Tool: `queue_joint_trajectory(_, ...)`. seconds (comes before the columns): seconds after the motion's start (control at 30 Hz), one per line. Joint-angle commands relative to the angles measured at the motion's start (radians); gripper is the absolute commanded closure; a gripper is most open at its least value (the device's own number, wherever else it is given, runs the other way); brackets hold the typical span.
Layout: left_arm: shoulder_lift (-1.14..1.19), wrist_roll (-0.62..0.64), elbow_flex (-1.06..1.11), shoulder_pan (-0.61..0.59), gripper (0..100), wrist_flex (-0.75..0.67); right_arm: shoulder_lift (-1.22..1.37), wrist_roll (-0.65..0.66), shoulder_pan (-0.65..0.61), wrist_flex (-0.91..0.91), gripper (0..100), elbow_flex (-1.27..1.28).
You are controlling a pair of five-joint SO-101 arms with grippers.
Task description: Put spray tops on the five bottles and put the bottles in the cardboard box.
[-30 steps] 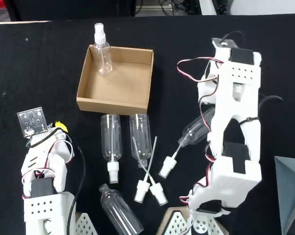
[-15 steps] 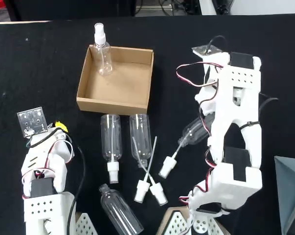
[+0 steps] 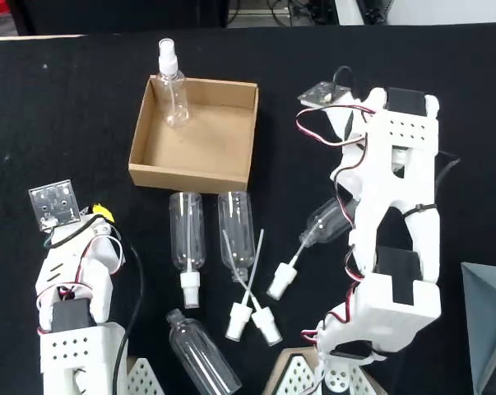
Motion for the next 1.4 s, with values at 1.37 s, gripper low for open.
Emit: queue_joint_trajectory(1.37, -0.014, -0.011, 0.033, -0.007, 97, -0.083, -0.084, 0.732, -0.005, 0.026, 64.9, 0.067)
